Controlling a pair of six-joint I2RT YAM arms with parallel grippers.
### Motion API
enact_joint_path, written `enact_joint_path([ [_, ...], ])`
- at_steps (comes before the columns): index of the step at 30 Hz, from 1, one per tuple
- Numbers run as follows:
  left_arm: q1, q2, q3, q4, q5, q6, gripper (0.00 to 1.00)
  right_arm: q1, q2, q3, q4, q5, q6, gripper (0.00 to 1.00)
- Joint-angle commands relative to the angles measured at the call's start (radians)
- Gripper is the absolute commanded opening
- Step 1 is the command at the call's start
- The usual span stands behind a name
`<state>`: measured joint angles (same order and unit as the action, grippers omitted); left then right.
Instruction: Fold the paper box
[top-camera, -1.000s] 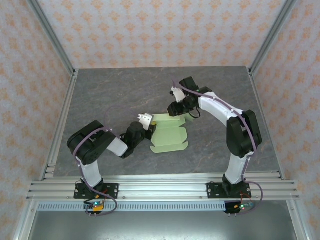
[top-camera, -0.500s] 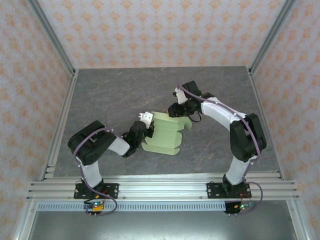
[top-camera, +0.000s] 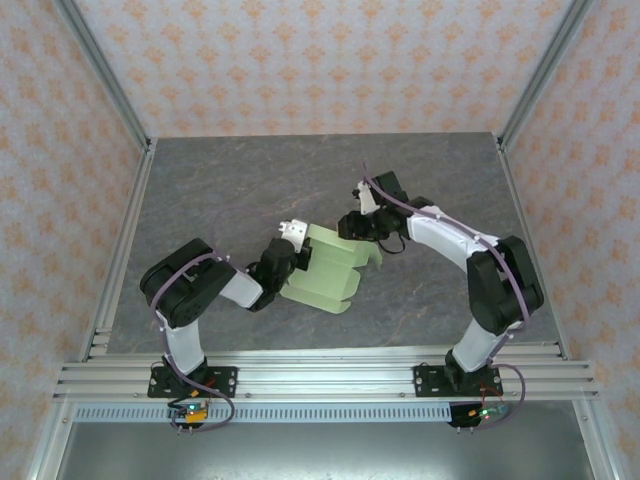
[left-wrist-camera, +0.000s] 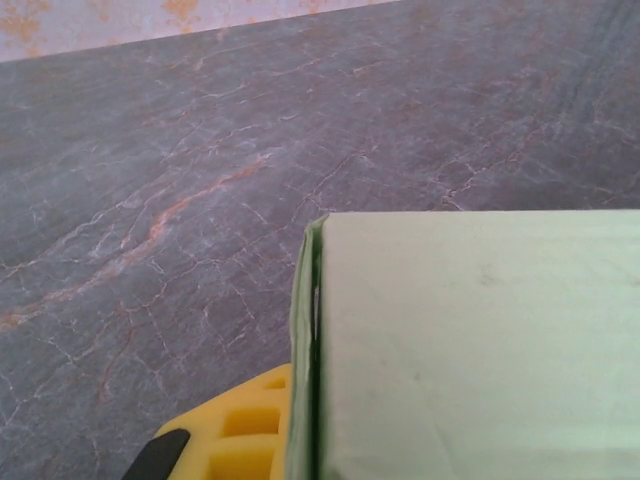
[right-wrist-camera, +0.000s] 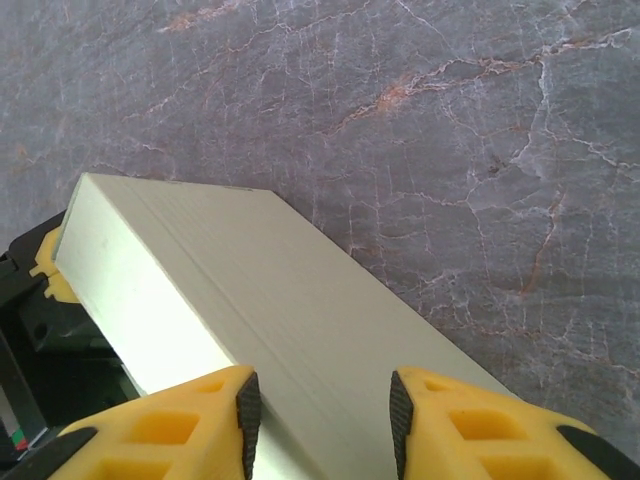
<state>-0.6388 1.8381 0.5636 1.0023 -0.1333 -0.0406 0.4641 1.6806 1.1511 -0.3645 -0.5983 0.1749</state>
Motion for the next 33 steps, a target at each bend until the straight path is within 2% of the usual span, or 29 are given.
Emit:
enact_joint_path([
  [1,0.002,0.020,0.023,0.085,0.004,-0.003,0.00,0.007,0.000,-0.058,-0.033,0.063,0.060,0.40],
  [3,0.002,0.031,0.007,0.111,-0.009,-0.009,0.00,0.008,-0.019,-0.085,0.011,0.068,0.081,0.41],
  [6,0.006,0.038,-0.010,0.128,-0.024,-0.012,0.00,0.008,-0.083,-0.151,0.104,0.083,0.088,0.46],
  [11,0.014,0.042,-0.021,0.122,-0.018,-0.018,0.00,0.006,-0.247,-0.217,0.157,0.163,-0.012,0.56],
  [14,0.032,0.043,-0.015,0.101,0.027,-0.044,0.00,-0.017,-0.349,-0.256,0.152,0.212,-0.106,0.57],
  [15,0.041,0.040,-0.010,0.079,0.049,-0.052,0.00,-0.039,-0.395,-0.293,0.175,0.185,-0.152,0.58],
  [19,0.083,0.035,0.000,0.046,0.140,-0.126,0.00,-0.104,-0.612,-0.526,0.389,0.174,-0.278,0.61],
  [21,0.098,0.030,0.007,0.033,0.177,-0.142,0.00,-0.129,-0.667,-0.608,0.471,0.205,-0.327,0.60],
  [25,0.118,0.010,0.015,-0.009,0.225,-0.132,0.00,-0.162,-0.638,-0.648,0.547,0.099,-0.448,0.58],
  [29,0.143,-0.018,0.012,-0.027,0.291,-0.126,0.00,-0.162,-0.519,-0.595,0.518,-0.086,-0.599,0.46],
  [33,0.170,-0.030,0.025,-0.081,0.372,-0.142,0.00,-0.159,-0.434,-0.557,0.547,-0.173,-0.644,0.49],
])
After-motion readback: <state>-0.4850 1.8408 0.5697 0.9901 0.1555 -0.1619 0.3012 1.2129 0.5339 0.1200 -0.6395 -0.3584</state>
